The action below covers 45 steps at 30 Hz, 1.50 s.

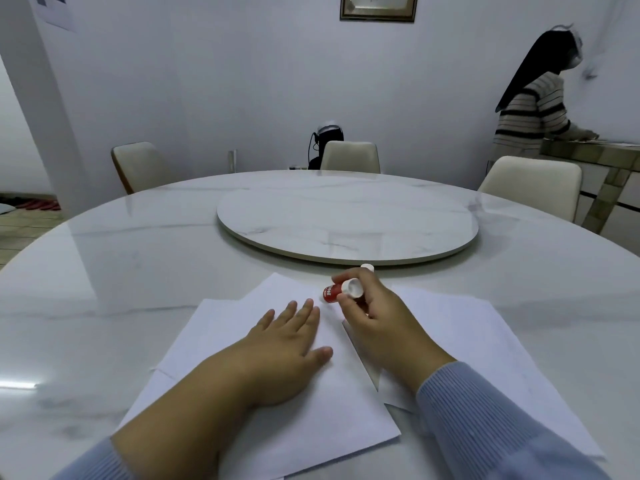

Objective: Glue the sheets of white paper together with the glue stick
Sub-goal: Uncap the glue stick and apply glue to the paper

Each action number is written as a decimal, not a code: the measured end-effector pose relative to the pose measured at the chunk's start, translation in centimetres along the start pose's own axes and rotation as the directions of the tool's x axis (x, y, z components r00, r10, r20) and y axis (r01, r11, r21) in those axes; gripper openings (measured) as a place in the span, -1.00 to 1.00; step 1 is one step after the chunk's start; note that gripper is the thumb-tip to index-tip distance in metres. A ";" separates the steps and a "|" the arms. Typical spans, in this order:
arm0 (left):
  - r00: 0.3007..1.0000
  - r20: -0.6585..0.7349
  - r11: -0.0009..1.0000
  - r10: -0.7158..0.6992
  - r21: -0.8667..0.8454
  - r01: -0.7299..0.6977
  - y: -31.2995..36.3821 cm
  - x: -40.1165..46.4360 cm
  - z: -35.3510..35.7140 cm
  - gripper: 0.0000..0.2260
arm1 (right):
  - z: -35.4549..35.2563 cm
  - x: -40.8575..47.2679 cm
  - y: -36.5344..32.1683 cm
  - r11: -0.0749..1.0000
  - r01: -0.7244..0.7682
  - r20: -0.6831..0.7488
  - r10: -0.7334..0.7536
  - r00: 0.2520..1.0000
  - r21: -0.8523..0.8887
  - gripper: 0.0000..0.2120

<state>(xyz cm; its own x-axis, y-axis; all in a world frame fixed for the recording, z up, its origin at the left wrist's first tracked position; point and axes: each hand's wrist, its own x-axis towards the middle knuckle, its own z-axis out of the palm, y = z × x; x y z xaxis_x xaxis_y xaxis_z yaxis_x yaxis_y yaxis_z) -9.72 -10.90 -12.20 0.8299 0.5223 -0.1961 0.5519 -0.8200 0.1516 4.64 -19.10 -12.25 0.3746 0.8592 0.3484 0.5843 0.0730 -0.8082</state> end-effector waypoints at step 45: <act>1.000 0.023 0.999 0.010 0.032 -0.011 0.5 -1.3 -0.1 -0.43 | -1.5 -1.3 -1.5 0.981 -0.034 -0.216 0.076 0.974 0.191 -0.89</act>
<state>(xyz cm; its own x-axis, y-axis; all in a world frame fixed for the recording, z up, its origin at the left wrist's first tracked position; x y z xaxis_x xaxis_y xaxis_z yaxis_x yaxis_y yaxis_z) -10.52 -12.03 -11.78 0.8335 0.5085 -0.2164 0.5399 -0.8327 0.1231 4.33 -21.04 -10.77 0.5642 0.7327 0.3806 0.4232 0.1392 -0.8953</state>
